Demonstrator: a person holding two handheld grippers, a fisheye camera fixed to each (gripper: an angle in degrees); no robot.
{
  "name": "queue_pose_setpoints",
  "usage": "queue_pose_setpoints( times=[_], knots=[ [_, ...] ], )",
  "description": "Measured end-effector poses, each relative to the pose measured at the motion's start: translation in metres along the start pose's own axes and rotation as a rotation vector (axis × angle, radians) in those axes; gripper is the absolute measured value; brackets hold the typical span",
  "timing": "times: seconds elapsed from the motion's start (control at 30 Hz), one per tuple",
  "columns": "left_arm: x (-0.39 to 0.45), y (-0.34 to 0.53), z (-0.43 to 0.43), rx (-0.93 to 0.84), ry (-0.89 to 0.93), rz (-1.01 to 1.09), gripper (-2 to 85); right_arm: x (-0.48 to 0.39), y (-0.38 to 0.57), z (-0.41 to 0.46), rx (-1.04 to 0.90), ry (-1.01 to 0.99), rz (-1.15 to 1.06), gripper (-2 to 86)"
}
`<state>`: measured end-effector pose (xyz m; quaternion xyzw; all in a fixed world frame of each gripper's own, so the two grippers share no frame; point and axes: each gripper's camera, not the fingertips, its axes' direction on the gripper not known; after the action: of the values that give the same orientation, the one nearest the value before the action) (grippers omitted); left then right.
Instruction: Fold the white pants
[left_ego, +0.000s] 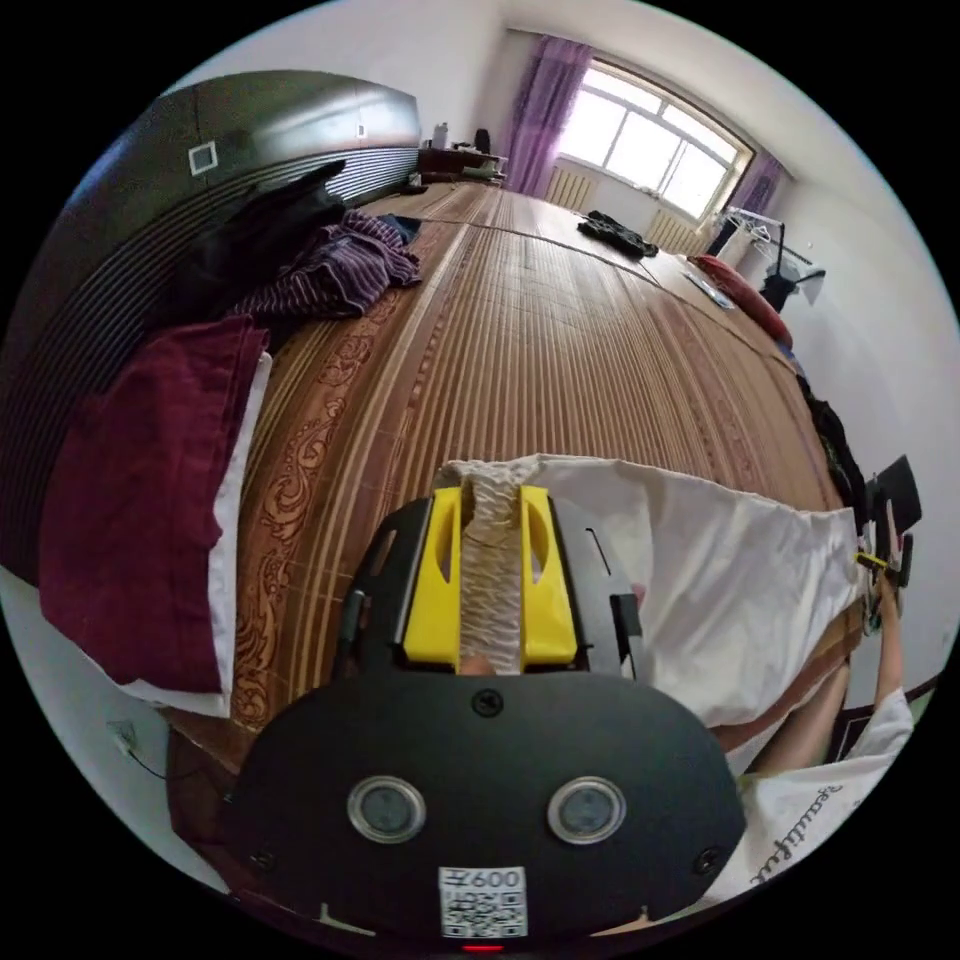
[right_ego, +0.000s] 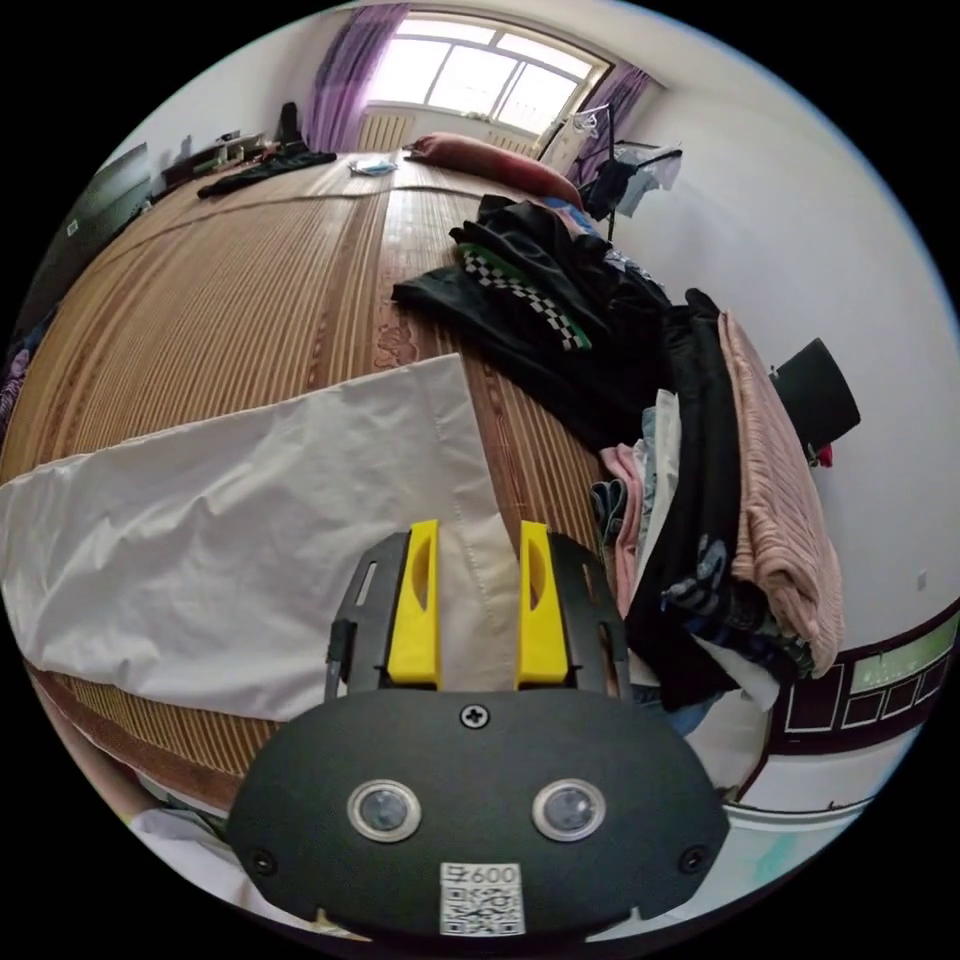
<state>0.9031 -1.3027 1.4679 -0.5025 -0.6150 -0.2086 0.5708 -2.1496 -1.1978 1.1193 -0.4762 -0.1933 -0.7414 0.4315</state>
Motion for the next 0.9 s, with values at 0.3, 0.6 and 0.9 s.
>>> queue_pose_setpoints(
  times=[0.3, 0.6, 0.9],
  knots=[
    [-0.055, -0.005, -0.108, 0.354, 0.201, -0.193, 2.3, 0.04, 0.013, -0.016, 0.082, -0.077, 0.066, 13.5],
    [-0.062, -0.018, -0.083, 0.32, 0.217, -0.211, 2.1, 0.043, 0.06, -0.033, 0.19, -0.076, 0.017, 4.4],
    [-0.038, -0.034, 0.001, 0.012, -0.122, -0.022, 2.2, 0.042, 0.093, 0.005, 0.203, -0.062, 0.042, 0.1]
  ],
)
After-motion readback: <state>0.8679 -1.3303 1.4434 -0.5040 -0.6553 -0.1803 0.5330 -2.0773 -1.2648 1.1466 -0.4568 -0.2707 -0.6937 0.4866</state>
